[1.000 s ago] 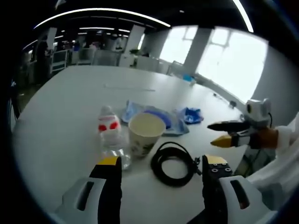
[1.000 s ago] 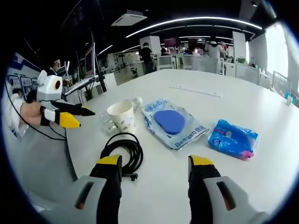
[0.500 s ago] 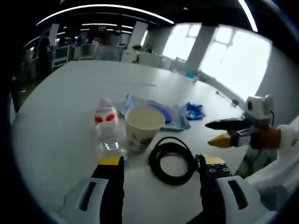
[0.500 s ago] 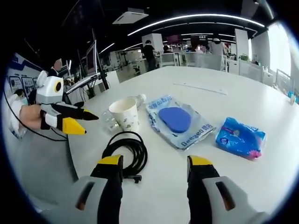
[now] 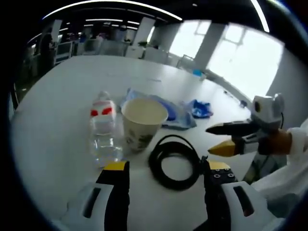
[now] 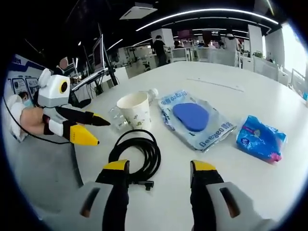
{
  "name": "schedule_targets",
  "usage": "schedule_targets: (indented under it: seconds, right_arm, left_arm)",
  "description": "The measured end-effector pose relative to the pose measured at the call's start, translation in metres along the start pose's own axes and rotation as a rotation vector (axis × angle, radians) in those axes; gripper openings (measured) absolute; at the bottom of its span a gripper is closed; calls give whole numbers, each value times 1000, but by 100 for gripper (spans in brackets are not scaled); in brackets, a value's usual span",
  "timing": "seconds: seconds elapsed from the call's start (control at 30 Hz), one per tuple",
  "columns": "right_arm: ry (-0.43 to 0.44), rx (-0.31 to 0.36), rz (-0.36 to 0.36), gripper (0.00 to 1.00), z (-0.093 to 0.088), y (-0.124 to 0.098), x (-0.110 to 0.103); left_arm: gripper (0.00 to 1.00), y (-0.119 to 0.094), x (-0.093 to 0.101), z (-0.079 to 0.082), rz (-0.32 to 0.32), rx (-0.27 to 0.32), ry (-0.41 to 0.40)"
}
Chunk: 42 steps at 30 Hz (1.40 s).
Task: Arrange the tabletop items into an orderly group along one side of the table until the central work area is clear of visible clutter.
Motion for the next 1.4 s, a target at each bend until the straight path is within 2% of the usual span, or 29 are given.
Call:
schedule_targets:
  seconds: [0.4,0.57,0.87,1.17,1.4]
  right_arm:
    - [22,-52,19,43,-15,11,-7]
    - [42,-77,7,38,-23,12,-9]
    - [53,-98,12,32,-28,18,-11]
    - [46,-112,24,30,-32,20,-14]
    - [68,-109,33,24,-32,23,-16]
  left_arm:
    - [52,10,-4,-9,31,-28,-21]
    - [52,12,-3,-12,37,-35,-55]
    - [48,14,-8,-26,67,-79,-64]
    - [45,16,-12,-28,83,-80,-85]
    - [42,16,-14,-30,95,-91,-89]
Point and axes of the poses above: the point that each gripper's makers call its tool centre point, and the gripper's own axes: y roughly forward along the fingers, x roughly to its right, z roughly out of its top, the point moved 2 cm from there along -y, roughly backward along the fingers, and after that the axes turned 14 degrees about x, right-handed, at the moved point
